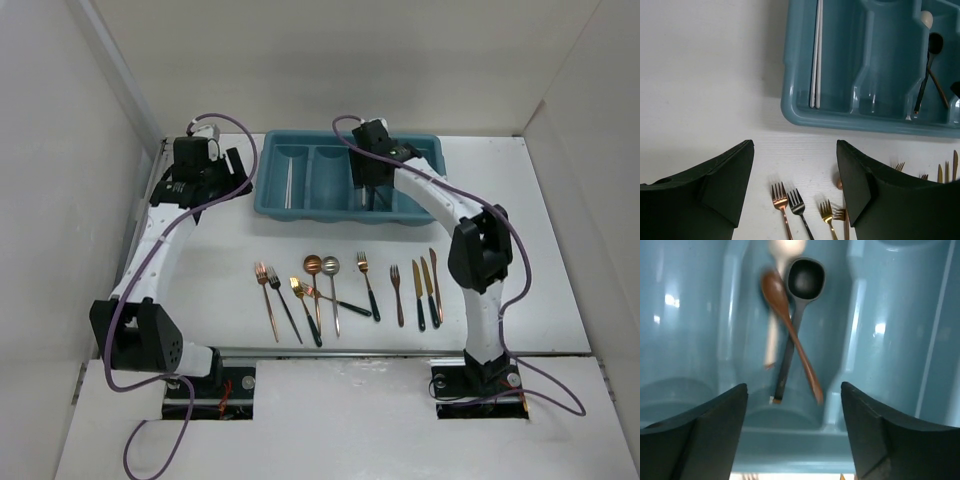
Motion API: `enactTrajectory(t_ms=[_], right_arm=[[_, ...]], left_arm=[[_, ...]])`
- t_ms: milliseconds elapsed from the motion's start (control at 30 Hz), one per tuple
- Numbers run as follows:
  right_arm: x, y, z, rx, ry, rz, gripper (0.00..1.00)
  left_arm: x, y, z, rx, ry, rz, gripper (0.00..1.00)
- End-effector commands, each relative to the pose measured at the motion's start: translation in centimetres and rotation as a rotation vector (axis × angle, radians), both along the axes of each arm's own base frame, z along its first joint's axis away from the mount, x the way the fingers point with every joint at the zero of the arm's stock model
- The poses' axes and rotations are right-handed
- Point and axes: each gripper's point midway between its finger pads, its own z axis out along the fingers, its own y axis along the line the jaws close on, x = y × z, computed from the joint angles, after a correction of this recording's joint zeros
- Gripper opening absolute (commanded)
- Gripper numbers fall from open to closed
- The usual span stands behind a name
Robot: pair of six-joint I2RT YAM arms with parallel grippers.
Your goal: Sort the eating utensils into containers
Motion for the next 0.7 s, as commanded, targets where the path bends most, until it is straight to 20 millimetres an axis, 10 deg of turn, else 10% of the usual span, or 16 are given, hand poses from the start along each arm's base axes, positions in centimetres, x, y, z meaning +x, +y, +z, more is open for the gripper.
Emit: enactTrajectory(t_ms=[0, 200, 333, 467, 533, 667], right_arm=[[-0.4, 0.8, 7.9, 0.065, -0.145, 0.026, 0.81], [-8.3, 2.9, 7.5, 0.015, -0.098, 0.190, 0.82], [-18.5, 4.2, -1.1, 0.055, 0.185, 0.282, 1.00], [-24.6, 5.3, -6.5, 0.069, 0.342, 0.355, 0.86], [-25.8, 5.2, -7.2, 0.093, 0.364, 0.348, 0.68], [-27.3, 4.0, -9.4, 0.078, 0.420, 0.316, 0.60]], left_arm=[[-0.1, 0.4, 1.7, 0.010, -0.072, 0.005, 0.64], [-0.2, 0.4, 1.3, 0.011, -0.063, 0.005, 0.64], [-0.1, 0.2, 0.8, 0.006, -0.053, -0.002, 0.64], [-0.1, -0.2, 0.1, -0.014, -0.038, -0.015, 0.64], [-0.1, -0.4, 0.2, -0.020, -0.038, -0.024, 0.64], [-0.3, -0.6, -0.2, -0.032, -0.026, -0.026, 0.64]])
